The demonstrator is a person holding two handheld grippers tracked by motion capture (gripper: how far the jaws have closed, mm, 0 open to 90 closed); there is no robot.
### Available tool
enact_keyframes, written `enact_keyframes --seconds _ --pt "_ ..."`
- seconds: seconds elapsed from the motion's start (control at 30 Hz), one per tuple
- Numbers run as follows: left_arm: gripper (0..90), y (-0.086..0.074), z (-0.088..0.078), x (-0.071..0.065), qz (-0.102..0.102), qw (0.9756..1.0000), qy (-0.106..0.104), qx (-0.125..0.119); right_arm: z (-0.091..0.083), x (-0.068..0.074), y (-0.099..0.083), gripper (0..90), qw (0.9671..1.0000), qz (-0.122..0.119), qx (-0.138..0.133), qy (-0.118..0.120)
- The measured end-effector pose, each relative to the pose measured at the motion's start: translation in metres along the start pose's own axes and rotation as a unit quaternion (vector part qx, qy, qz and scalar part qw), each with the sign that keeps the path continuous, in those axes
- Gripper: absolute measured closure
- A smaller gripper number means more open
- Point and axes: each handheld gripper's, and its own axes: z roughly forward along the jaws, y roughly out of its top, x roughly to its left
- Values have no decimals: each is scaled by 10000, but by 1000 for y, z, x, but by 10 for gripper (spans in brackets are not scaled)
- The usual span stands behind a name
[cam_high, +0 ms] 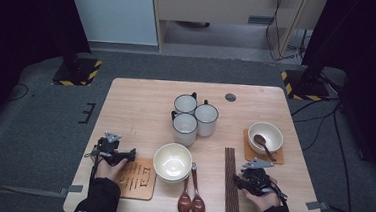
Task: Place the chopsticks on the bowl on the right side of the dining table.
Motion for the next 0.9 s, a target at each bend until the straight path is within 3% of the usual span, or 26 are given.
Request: enact_keyframes --seconds 0.4,0.9 --pt "0 0 0 0 1 10000 0 1 2 0 1 733 9998 -41 174 -59" --pt "0 0 0 0 5 10000 -6 0 -2 -12 0 813 9994 216 221 -161"
